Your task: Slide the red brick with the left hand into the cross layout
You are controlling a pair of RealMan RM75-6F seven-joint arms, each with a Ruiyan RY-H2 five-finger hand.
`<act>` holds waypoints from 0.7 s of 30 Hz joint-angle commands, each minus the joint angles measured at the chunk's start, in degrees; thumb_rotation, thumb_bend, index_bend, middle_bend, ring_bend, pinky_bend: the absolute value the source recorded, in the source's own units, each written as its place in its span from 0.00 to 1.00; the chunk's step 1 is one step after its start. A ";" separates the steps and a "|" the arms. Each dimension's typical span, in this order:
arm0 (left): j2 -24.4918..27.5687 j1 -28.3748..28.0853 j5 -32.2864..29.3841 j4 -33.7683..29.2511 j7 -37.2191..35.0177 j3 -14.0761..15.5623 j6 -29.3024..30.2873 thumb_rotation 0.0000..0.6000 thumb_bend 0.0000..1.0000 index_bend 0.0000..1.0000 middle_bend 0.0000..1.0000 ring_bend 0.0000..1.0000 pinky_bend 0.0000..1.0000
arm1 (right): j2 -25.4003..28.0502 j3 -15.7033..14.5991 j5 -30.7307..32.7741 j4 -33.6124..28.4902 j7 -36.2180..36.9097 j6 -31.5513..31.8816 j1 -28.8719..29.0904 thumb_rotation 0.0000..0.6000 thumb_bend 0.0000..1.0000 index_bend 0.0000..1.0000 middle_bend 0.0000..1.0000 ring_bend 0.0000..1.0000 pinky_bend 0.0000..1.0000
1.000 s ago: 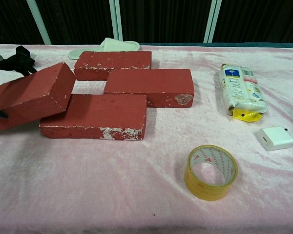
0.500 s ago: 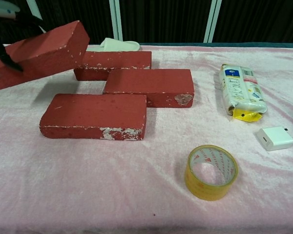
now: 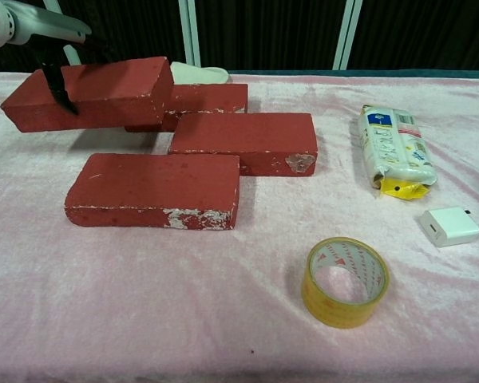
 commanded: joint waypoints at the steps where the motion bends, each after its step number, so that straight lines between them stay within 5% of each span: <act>1: -0.69 -0.77 -1.42 0.57 1.17 1.27 0.08 1.00 0.22 0.22 0.24 0.00 0.00 | -0.01 -0.04 -0.02 -0.02 -0.03 -0.04 0.01 1.00 0.15 0.08 0.01 0.12 0.20; 21: -5.35 -4.69 -10.47 3.93 6.49 6.67 1.69 1.00 0.22 0.22 0.24 0.00 0.00 | 0.07 0.15 0.28 -0.01 0.32 0.14 -0.06 1.00 0.16 0.08 0.01 0.12 0.20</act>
